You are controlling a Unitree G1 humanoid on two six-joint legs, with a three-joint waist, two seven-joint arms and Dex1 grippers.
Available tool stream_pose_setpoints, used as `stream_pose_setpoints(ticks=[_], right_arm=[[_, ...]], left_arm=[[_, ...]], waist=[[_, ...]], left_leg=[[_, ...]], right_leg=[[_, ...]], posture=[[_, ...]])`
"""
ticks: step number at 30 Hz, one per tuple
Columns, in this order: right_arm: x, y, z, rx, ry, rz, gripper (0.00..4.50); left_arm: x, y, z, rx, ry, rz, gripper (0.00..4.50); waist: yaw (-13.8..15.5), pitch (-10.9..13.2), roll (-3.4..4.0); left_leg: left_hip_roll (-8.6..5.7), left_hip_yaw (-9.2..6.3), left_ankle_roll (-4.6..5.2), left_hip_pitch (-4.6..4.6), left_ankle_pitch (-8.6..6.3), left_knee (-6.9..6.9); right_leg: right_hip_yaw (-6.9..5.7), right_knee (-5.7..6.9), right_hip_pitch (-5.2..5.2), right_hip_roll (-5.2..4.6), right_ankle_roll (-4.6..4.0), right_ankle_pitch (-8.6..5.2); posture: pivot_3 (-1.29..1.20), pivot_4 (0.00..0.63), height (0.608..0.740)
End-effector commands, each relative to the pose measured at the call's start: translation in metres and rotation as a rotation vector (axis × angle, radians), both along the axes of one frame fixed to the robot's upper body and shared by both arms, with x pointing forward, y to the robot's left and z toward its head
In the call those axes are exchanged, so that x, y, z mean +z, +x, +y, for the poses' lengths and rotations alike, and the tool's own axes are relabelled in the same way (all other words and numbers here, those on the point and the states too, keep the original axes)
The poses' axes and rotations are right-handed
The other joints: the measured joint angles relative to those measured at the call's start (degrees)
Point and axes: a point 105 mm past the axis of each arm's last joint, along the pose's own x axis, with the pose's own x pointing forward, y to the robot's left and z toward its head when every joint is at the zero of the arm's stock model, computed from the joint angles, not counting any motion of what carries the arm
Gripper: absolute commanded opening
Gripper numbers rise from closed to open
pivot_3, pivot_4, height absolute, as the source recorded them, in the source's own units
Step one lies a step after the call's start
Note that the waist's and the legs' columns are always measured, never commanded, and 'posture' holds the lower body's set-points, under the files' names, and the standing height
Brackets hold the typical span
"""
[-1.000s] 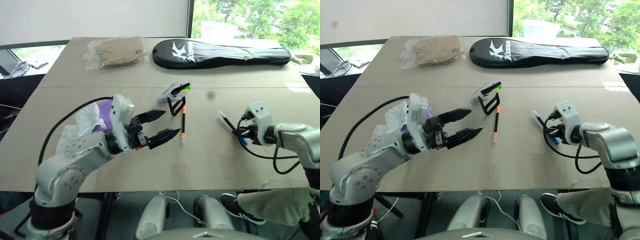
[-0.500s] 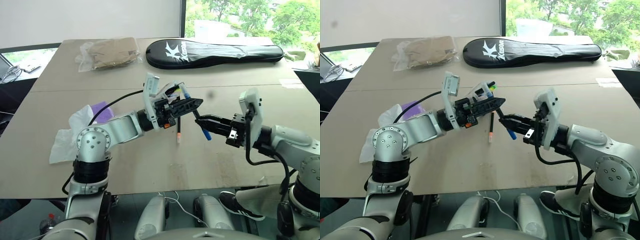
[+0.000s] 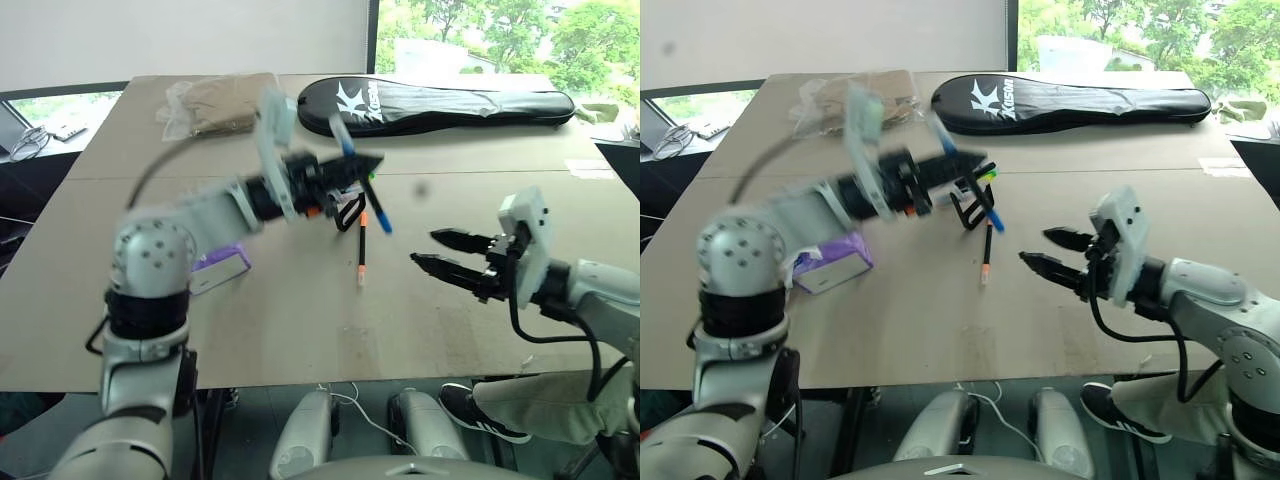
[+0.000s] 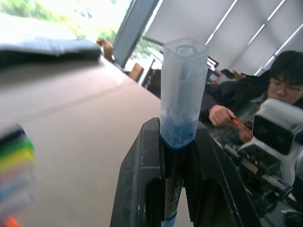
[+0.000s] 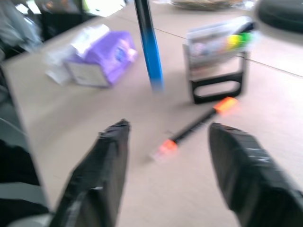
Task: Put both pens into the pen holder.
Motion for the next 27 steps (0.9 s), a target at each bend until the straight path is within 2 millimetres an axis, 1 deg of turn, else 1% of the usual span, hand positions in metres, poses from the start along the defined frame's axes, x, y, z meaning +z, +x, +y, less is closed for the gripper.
stream_pose_setpoints(ticks=[1, 2, 3, 6, 10, 13, 18, 21, 23, 27], right_arm=[[0.015, 0.002, -0.008, -0.017, -0.036, -0.141, 3.31], [0.016, 0.003, -0.009, -0.016, -0.055, -0.159, 3.31], [0.017, 0.003, -0.01, -0.016, -0.077, -0.182, 3.31], [0.019, 0.001, -0.011, -0.007, -0.103, -0.244, 3.31], [0.022, -0.007, -0.014, 0.012, -0.115, -0.327, 3.31], [0.022, -0.009, -0.015, 0.013, -0.122, -0.356, 3.31], [0.019, -0.01, -0.015, 0.005, -0.122, -0.359, 3.31], [0.019, -0.011, -0.015, 0.004, -0.124, -0.364, 3.31], [0.02, -0.014, -0.017, 0.004, -0.121, -0.37, 3.31], [0.02, -0.017, -0.018, 0.006, -0.116, -0.37, 3.31]], left_arm=[[0.011, 0.001, -0.009, 0.117, 0.192, -0.319, 0.0], [0.006, 0.004, -0.012, 0.147, 0.276, -0.413, 0.0], [0.0, 0.006, -0.014, 0.159, 0.332, -0.47, 0.0], [-0.018, 0.012, -0.019, 0.17, 0.434, -0.565, 0.0], [-0.043, 0.022, -0.022, 0.176, 0.559, -0.62, 0.0], [-0.054, 0.029, -0.021, 0.189, 0.618, -0.632, 0.0], [-0.062, 0.039, -0.022, 0.22, 0.641, -0.598, 0.0], [-0.062, 0.042, -0.022, 0.241, 0.654, -0.606, 0.0], [-0.057, 0.039, -0.024, 0.237, 0.647, -0.64, 0.0], [-0.047, 0.025, -0.031, 0.198, 0.571, -0.677, 0.0]], waist=[[-0.4, 0.0, 0.05], [-0.5, 0.0, 0.09], [-0.6, 0.0, 0.09], [-0.6, 0.0, 0.08], [-0.4, 0.0, 0.05], [-0.4, 0.0, 0.05], [-0.4, 0.0, 0.05], [-0.5, 0.0, 0.05], [-0.5, 0.0, 0.05], [-0.4, 0.0, 0.05]], left_leg=[[-0.03, 0.05, 0.0, 0.04, 0.0, -0.01], [-0.04, 0.13, -0.13, 0.1, 0.07, -0.1], [-0.04, 0.19, -0.21, 0.18, 0.12, -0.2], [0.03, 0.14, -0.21, 0.13, 0.12, -0.25], [0.03, 0.07, -0.19, -0.01, 0.11, -0.19], [0.02, 0.07, -0.02, -0.04, 0.01, -0.14], [0.02, 0.01, 0.01, -0.03, -0.01, -0.09], [0.02, 0.01, 0.02, -0.03, -0.01, -0.09], [0.02, 0.02, 0.02, -0.03, -0.01, -0.09], [0.02, 0.0, 0.02, -0.04, -0.01, -0.07]], right_leg=[[0.06, 0.03, 0.0, -0.03, 0.07, -0.05], [0.16, 0.02, 0.0, -0.03, 0.09, -0.06], [0.24, 0.03, 0.0, -0.02, 0.09, -0.06], [0.26, 0.04, -0.05, 0.02, 0.07, -0.07], [0.25, -0.01, -0.09, -0.01, 0.07, -0.07], [0.21, 0.0, -0.09, -0.03, 0.09, -0.07], [0.15, 0.04, -0.08, -0.03, 0.1, -0.07], [0.1, 0.06, -0.08, -0.03, 0.1, -0.07], [0.1, 0.06, -0.08, -0.02, 0.1, -0.07], [0.08, 0.06, -0.08, -0.04, 0.1, -0.07]], posture=[[0.0, 0.15, 0.74], [0.0, 0.15, 0.74], [0.0, 0.15, 0.74], [0.0, 0.15, 0.74], [0.0, 0.15, 0.74], [0.0, 0.15, 0.74], [0.0, 0.15, 0.74], [0.0, 0.15, 0.74], [0.0, 0.15, 0.74], [0.0, 0.15, 0.74]])
